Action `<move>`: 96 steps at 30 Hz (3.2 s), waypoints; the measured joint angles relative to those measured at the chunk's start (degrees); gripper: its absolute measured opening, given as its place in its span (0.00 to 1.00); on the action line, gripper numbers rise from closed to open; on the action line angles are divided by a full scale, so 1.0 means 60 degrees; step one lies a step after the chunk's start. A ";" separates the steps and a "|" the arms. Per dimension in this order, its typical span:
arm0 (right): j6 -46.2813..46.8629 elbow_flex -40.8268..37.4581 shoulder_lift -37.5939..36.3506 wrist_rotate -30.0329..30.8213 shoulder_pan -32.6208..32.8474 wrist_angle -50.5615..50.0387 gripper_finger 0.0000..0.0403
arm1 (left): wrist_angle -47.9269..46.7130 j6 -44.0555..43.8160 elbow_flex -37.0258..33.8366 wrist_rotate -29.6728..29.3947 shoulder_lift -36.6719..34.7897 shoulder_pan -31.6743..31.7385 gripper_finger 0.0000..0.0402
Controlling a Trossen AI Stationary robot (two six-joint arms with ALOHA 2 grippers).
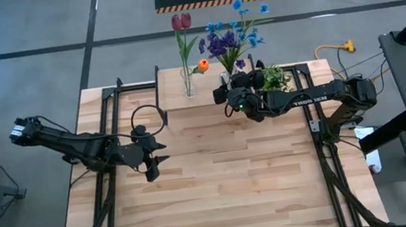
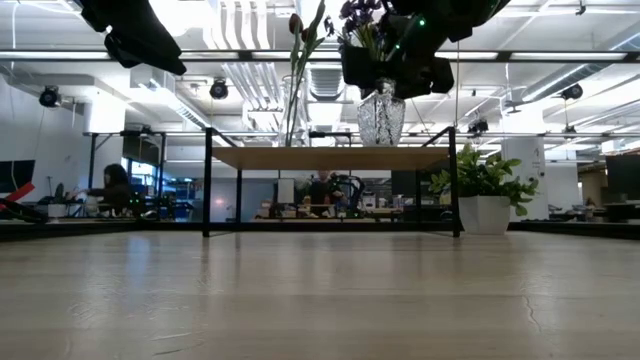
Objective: Pick and place flowers into a vace then onto a shelf
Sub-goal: Put the transparent vase with the flowers on the shelf
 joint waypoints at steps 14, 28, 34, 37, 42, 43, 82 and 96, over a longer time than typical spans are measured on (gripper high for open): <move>-0.0655 0.0000 0.0000 -0.0036 0.0007 0.0007 0.73 | 0.0007 0.0000 0.0000 0.0000 0.0000 0.0003 0.41; -0.1038 0.0000 0.0000 -0.0023 0.0011 0.0029 0.73 | 0.0010 -0.0001 0.0000 -0.0081 0.0000 -0.0001 0.41; -0.1045 0.0000 0.0000 0.0007 0.0011 0.0058 0.77 | 0.0010 -0.0002 0.0000 -0.0141 0.0000 -0.0008 0.41; -0.1045 0.0000 0.0000 0.0007 0.0011 0.0073 0.79 | 0.0010 0.0000 0.0000 -0.0178 0.0000 -0.0008 0.41; -0.1045 0.0000 0.0000 0.0007 0.0015 0.0073 0.79 | 0.0007 0.0000 0.0000 -0.0178 0.0000 -0.0008 0.41; -0.1052 0.0000 0.0000 0.0007 0.0015 0.0073 0.79 | 0.0007 -0.0001 0.0000 -0.0178 0.0000 -0.0008 0.41; -0.1397 0.0011 -0.0120 0.0041 0.0111 -0.0273 0.75 | 0.0007 -0.0029 0.0000 -0.0221 0.0000 0.0003 0.41; -0.1095 0.0011 -0.0171 0.0626 0.0455 -0.0829 0.75 | 0.0007 -0.0040 0.0000 -0.0219 0.0000 -0.0001 0.41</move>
